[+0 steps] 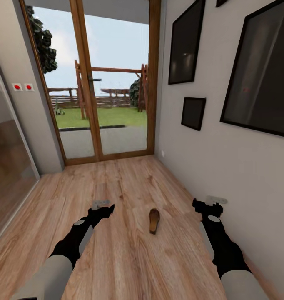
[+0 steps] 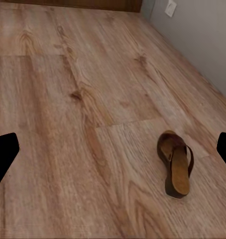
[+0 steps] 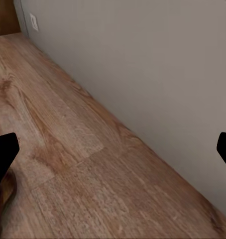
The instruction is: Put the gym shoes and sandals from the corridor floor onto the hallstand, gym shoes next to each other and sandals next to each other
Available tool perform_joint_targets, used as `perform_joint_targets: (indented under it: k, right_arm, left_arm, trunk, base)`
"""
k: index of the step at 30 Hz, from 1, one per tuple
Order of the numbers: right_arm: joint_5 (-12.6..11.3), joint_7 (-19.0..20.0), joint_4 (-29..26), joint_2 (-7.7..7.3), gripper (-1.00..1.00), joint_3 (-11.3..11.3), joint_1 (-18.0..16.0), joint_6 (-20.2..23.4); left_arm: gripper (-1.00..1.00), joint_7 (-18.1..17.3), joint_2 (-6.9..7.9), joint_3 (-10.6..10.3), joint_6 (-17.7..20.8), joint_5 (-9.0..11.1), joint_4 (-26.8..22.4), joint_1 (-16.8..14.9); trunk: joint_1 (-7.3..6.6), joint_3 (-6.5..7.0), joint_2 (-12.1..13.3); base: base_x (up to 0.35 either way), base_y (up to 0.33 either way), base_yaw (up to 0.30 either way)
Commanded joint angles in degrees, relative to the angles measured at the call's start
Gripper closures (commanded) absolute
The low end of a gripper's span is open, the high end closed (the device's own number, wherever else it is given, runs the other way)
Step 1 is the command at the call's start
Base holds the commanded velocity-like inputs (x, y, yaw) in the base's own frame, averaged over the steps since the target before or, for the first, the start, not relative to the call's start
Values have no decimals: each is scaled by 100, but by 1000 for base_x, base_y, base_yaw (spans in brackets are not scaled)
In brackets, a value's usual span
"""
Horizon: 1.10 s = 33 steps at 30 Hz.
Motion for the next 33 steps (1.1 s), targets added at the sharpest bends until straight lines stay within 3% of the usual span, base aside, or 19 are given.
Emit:
perform_joint_targets:
  k: [1, 6, 9, 21, 33]
  right_arm:
    - [20, -6, -10, 4, -100, -7, -3, 40]
    - [20, -9, -5, 4, -100, -7, -3, 42]
    - [53, -49, 92, 34, -100, -25, -29, 71]
    - [52, -176, 155, 65, -100, -15, -29, 106]
    - [6, 160, 503, 45, -100, -2, -29, 114]
  left_arm:
    - [-100, -51, -8, 42, 45, 16, -9, -2]
    - [-100, -51, -8, 42, 45, 15, -9, -2]
    - [-100, -77, -87, -28, 30, -29, -107, -55]
    - [-100, -77, -93, -25, 35, -28, -381, -54]
    - [-100, -77, -96, -69, 42, -28, -589, -54]
  trunk:
    - [2, -6, -2]
    - [2, -6, -2]
    - [2, -6, -2]
    - [2, -6, -2]
    - [2, -6, -2]
  base:
    - [283, 228, 0]
    - [283, 228, 0]
    - [2, 0, 0]
    - [119, 100, 0]
    - [238, 212, 0]
